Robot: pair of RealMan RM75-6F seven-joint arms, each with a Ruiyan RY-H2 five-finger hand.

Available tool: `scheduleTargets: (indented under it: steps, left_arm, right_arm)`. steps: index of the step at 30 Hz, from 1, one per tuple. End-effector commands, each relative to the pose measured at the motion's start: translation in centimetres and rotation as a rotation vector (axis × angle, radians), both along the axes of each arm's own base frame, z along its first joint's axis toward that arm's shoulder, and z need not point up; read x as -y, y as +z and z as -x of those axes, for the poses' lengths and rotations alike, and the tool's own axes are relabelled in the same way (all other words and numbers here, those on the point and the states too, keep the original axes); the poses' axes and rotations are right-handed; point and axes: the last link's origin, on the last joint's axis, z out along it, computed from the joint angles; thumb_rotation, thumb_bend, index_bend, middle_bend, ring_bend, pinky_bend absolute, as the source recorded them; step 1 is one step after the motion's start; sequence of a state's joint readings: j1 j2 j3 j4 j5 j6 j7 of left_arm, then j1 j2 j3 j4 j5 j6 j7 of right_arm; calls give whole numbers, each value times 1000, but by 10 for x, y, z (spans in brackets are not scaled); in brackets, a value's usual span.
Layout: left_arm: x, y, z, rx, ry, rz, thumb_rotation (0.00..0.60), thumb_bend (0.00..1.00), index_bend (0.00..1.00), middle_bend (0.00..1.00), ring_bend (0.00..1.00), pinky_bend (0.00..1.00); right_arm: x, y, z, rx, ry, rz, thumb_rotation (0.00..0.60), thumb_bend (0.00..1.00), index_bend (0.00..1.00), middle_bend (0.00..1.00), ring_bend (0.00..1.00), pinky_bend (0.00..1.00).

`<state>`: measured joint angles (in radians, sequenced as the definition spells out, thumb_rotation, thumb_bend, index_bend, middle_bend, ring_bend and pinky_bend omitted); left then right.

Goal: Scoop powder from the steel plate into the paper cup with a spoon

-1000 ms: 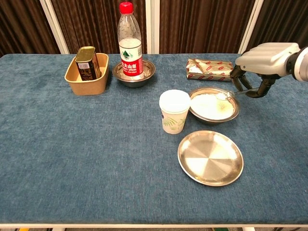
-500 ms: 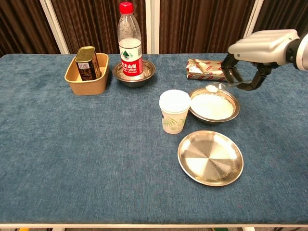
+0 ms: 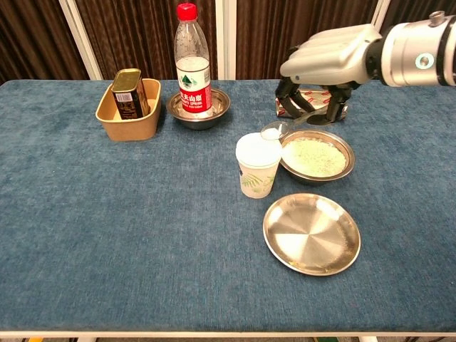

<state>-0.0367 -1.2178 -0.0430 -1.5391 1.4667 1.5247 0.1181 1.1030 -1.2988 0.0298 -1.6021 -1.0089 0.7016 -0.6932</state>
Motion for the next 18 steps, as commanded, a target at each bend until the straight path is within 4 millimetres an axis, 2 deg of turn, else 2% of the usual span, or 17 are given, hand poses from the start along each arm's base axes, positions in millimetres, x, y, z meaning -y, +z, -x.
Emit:
scheduleTargets:
  steps: [1, 5, 13, 18]
  left_arm:
    - [1, -1, 1, 4, 2, 1, 600, 135, 157, 105, 61, 54]
    - [0, -1, 3, 9, 7, 0, 600, 135, 157, 105, 61, 54]
    - [2, -2, 6, 18, 11, -3, 600, 135, 157, 105, 61, 55]
    - [6, -4, 8, 22, 17, -2, 600, 135, 157, 105, 61, 54]
  right_arm:
    - [-2, -13, -17, -190, 175, 24, 600, 365, 549, 554, 223, 35]
    - [-10, -22, -30, -302, 303, 61, 600, 365, 549, 554, 222, 3]
    - [-32, -42, -51, -486, 622, 184, 600, 365, 549, 554, 222, 0]
    - [-40, -50, -61, -522, 715, 221, 600, 363, 549, 554, 222, 0]
